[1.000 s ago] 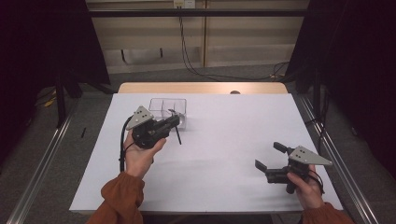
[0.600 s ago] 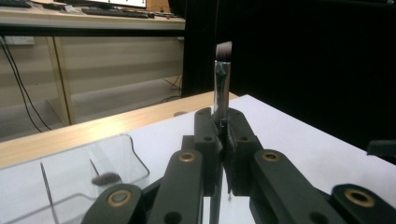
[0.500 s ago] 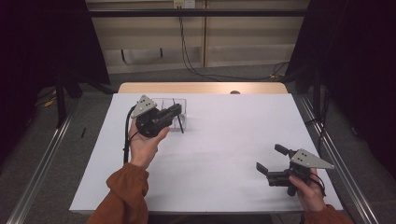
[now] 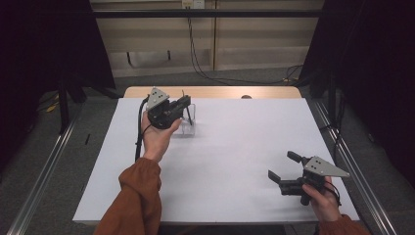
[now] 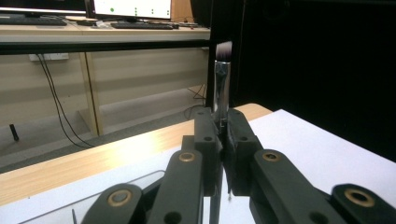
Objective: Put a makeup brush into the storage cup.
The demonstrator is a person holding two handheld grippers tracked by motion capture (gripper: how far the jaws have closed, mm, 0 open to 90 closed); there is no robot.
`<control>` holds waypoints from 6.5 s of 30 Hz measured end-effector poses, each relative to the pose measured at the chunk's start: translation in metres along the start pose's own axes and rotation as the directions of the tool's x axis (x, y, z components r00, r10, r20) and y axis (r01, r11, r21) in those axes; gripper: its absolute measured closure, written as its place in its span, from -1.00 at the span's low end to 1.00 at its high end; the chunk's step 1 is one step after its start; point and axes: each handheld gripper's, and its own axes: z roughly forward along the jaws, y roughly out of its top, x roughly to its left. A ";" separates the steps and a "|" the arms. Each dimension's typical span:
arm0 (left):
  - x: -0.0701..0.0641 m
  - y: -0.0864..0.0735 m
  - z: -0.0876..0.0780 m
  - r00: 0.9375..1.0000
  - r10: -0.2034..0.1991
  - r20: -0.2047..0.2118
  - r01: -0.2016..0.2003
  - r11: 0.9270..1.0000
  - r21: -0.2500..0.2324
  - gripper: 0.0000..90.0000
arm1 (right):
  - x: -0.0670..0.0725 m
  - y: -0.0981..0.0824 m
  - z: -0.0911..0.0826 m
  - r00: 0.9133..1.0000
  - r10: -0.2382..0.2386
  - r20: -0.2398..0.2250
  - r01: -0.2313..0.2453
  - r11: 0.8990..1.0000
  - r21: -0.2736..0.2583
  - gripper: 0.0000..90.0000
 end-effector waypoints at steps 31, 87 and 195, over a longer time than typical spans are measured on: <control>0.015 -0.010 0.032 1.000 0.014 -0.028 -0.012 0.997 0.079 0.89 | 0.000 0.000 0.001 1.000 0.002 -0.017 -0.002 1.000 0.001 -0.99; 0.031 -0.036 0.033 0.994 -0.021 -0.107 0.033 0.993 0.117 -0.69 | -0.002 -0.001 0.001 1.000 0.010 -0.019 -0.010 1.000 -0.007 -0.99; 0.002 -0.106 -0.177 0.998 0.041 -0.044 -0.036 0.994 0.101 -0.95 | -0.007 -0.002 -0.013 0.999 0.026 0.036 -0.026 1.000 -0.007 -0.99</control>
